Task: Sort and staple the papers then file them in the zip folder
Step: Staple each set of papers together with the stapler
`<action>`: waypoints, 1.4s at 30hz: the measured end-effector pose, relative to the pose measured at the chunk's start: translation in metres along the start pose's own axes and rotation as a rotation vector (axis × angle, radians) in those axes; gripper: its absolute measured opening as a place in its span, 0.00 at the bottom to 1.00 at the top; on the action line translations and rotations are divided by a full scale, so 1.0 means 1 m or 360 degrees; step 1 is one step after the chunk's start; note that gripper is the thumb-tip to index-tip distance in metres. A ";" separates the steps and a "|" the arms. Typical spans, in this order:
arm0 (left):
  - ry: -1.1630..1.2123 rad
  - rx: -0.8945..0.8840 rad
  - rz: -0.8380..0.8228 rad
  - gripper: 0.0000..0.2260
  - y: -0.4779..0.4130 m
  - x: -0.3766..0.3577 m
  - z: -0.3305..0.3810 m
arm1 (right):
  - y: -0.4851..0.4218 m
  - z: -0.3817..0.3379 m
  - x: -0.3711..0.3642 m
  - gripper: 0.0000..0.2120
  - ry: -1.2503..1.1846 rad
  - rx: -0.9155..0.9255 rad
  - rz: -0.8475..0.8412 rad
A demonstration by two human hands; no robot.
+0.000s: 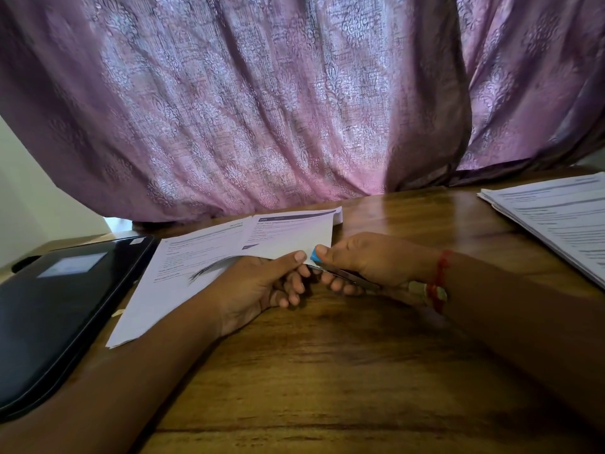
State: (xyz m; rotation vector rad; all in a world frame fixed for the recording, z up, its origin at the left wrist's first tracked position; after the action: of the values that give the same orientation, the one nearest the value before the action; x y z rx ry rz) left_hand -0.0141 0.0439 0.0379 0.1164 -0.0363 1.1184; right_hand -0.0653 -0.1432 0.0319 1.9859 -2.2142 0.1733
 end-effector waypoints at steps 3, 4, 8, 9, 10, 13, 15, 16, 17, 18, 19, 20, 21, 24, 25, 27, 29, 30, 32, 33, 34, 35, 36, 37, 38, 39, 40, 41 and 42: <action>0.0013 -0.0011 -0.0009 0.12 0.000 -0.001 0.000 | 0.001 -0.003 0.007 0.22 -0.0094 -0.0167 -0.0140; 0.0002 -0.0013 -0.0010 0.12 0.000 -0.001 0.000 | 0.001 -0.003 0.010 0.22 -0.0053 -0.0176 -0.0186; 0.0012 -0.0025 -0.0001 0.12 0.001 -0.001 0.001 | 0.003 -0.007 0.023 0.19 0.0040 -0.0126 -0.0146; 0.0017 -0.0031 0.0000 0.12 0.001 -0.001 0.001 | 0.003 -0.009 0.028 0.18 0.0084 -0.0083 -0.0102; 0.0017 -0.0034 0.0000 0.12 0.001 -0.001 0.001 | 0.002 -0.010 0.035 0.18 0.0234 0.0003 -0.0035; 0.0006 -0.0034 -0.0007 0.12 0.001 -0.001 0.000 | -0.010 -0.003 0.059 0.22 0.0892 0.0329 0.0300; 0.0001 -0.0028 -0.0007 0.12 0.001 0.000 0.000 | -0.018 0.007 0.075 0.20 0.1224 0.0428 0.0548; 0.0000 -0.0026 -0.0009 0.12 0.001 0.000 0.000 | -0.021 0.013 0.082 0.18 0.1359 0.0448 0.0658; 0.0000 -0.0024 -0.0007 0.12 0.001 0.001 0.000 | -0.022 0.016 0.087 0.17 0.1468 0.0461 0.0727; 0.0000 -0.0024 -0.0004 0.12 0.000 0.001 0.000 | -0.023 0.020 0.091 0.18 0.1531 0.0482 0.0760; 0.0002 -0.0025 -0.0003 0.12 -0.001 0.001 -0.001 | -0.023 0.022 0.095 0.20 0.1564 0.0498 0.0783; 0.0003 -0.0026 -0.0001 0.12 -0.001 0.001 -0.001 | -0.025 0.024 0.098 0.21 0.1583 0.0503 0.0800; 0.0005 -0.0028 0.0000 0.12 -0.001 0.001 -0.001 | -0.025 0.024 0.100 0.22 0.1597 0.0502 0.0824; 0.0008 -0.0028 -0.0003 0.12 -0.002 0.001 -0.001 | -0.028 0.026 0.103 0.24 0.1613 0.0512 0.0848; 0.0007 -0.0028 -0.0004 0.12 -0.002 0.001 -0.002 | -0.029 0.026 0.103 0.24 0.1616 0.0515 0.0844; 0.0001 -0.0028 -0.0009 0.12 -0.003 0.000 -0.002 | -0.031 0.029 0.104 0.24 0.1624 0.0510 0.0830; -0.0008 -0.0033 -0.0010 0.12 -0.003 0.001 -0.003 | -0.033 0.030 0.104 0.24 0.1698 0.0494 0.0857; -0.0010 -0.0035 -0.0009 0.12 -0.004 0.001 -0.003 | -0.033 0.029 0.104 0.25 0.1776 0.0504 0.0913; -0.0010 -0.0042 -0.0005 0.12 -0.004 0.001 -0.003 | -0.029 0.022 0.098 0.26 0.1929 0.0607 0.1042; -0.0013 -0.0047 -0.0006 0.12 -0.004 0.001 -0.004 | -0.026 0.016 0.091 0.25 0.1875 0.0666 0.1083; -0.0020 -0.0054 -0.0011 0.13 -0.005 0.001 -0.004 | -0.025 0.012 0.083 0.24 0.1704 0.0667 0.1094; -0.0032 -0.0066 -0.0020 0.13 -0.005 0.000 -0.005 | -0.023 0.008 0.071 0.23 0.1409 0.0624 0.1053; -0.0048 -0.0083 -0.0030 0.13 -0.006 0.000 -0.005 | -0.024 0.007 0.058 0.22 0.1041 0.0528 0.0962; -0.0066 -0.0107 -0.0044 0.14 -0.006 -0.001 -0.006 | -0.023 0.006 0.044 0.20 0.0648 0.0394 0.0843; -0.0089 -0.0131 -0.0059 0.14 -0.006 -0.002 -0.007 | -0.022 0.007 0.031 0.17 0.0283 0.0228 0.0711; -0.0113 -0.0150 -0.0074 0.14 -0.006 -0.003 -0.007 | -0.020 0.006 0.021 0.17 -0.0015 0.0077 0.0584; -0.0135 -0.0161 -0.0088 0.14 -0.006 -0.003 -0.007 | -0.018 0.006 0.014 0.17 -0.0236 -0.0019 0.0488; -0.0152 -0.0168 -0.0098 0.14 -0.006 -0.004 -0.007 | -0.016 0.005 0.008 0.15 -0.0409 -0.0064 0.0435; -0.0163 -0.0175 -0.0106 0.14 -0.006 -0.004 -0.007 | -0.014 0.003 0.005 0.11 -0.0551 -0.0073 0.0426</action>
State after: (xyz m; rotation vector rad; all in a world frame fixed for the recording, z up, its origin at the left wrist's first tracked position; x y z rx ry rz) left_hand -0.0102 0.0387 0.0301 0.0758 -0.1842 1.0410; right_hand -0.0519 -0.1501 0.0292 1.8006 -2.6652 -0.2056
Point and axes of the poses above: each hand's wrist, its own y-axis away from the middle knuckle, its own x-axis out of the back of the hand, z = x × y, the point moved 1 cm from there along -y, towards the middle knuckle, and after that the axes turned 11 degrees about z, right-handed, at the moved point
